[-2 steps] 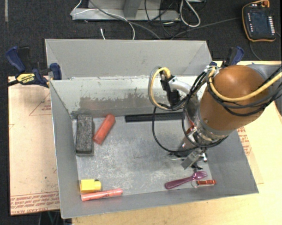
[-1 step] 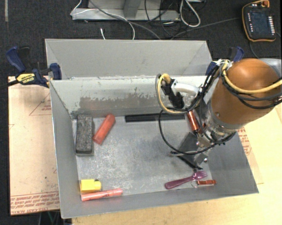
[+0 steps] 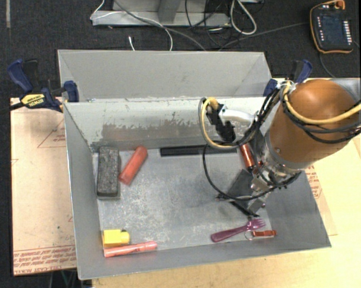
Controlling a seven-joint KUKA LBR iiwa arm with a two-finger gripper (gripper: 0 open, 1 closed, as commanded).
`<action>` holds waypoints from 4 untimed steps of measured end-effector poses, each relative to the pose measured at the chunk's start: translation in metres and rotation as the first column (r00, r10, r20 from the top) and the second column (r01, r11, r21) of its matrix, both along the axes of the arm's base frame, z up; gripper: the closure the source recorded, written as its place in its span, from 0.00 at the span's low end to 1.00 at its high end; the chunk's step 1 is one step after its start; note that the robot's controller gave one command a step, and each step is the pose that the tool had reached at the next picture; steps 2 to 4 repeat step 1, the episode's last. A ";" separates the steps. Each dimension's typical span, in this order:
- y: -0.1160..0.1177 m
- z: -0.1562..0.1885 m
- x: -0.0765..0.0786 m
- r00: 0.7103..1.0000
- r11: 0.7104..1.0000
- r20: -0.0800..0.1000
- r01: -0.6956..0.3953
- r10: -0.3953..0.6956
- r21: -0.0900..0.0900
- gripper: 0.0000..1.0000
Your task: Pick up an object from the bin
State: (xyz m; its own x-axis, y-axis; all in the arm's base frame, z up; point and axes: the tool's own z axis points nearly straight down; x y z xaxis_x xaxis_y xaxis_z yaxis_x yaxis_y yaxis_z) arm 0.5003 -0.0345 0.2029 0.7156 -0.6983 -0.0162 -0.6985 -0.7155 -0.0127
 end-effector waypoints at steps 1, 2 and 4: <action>-0.021 0.057 0.014 0.999 0.999 0.005 0.049 -0.049 0.002 1.00; -0.021 0.057 0.014 0.999 0.999 0.005 0.049 -0.049 0.002 1.00; -0.021 0.057 0.014 0.999 0.999 0.005 0.049 -0.049 0.002 1.00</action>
Offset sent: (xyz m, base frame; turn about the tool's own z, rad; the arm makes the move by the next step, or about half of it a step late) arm -0.0184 -0.0026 -0.0327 -0.2500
